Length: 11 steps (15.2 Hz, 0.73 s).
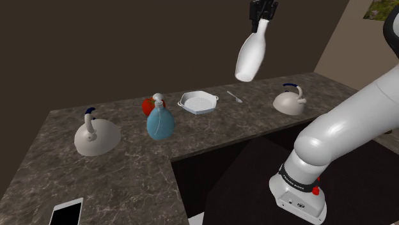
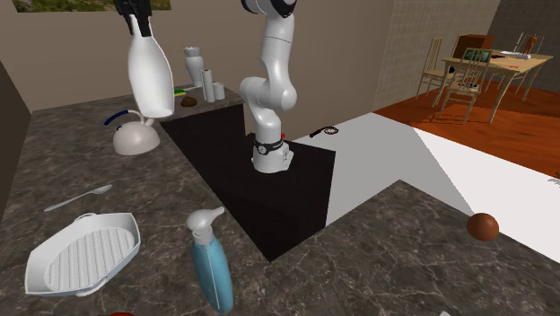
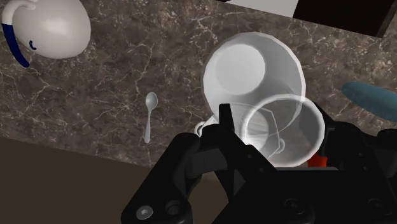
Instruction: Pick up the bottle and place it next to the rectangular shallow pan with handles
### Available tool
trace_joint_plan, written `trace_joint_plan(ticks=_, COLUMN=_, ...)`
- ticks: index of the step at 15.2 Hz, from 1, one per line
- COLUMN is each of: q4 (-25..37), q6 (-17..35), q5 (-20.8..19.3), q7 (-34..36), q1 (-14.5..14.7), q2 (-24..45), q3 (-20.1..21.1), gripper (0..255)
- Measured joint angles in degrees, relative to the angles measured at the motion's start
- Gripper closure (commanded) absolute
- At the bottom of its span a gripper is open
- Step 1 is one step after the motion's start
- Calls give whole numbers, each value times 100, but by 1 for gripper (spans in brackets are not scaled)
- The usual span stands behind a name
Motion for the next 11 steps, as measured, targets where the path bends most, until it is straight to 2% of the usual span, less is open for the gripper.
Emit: trace_joint_plan(ticks=11, q4=-1254, q6=847, q5=-53, q7=7, q1=-29, q2=-408, q3=-25, gripper=255)
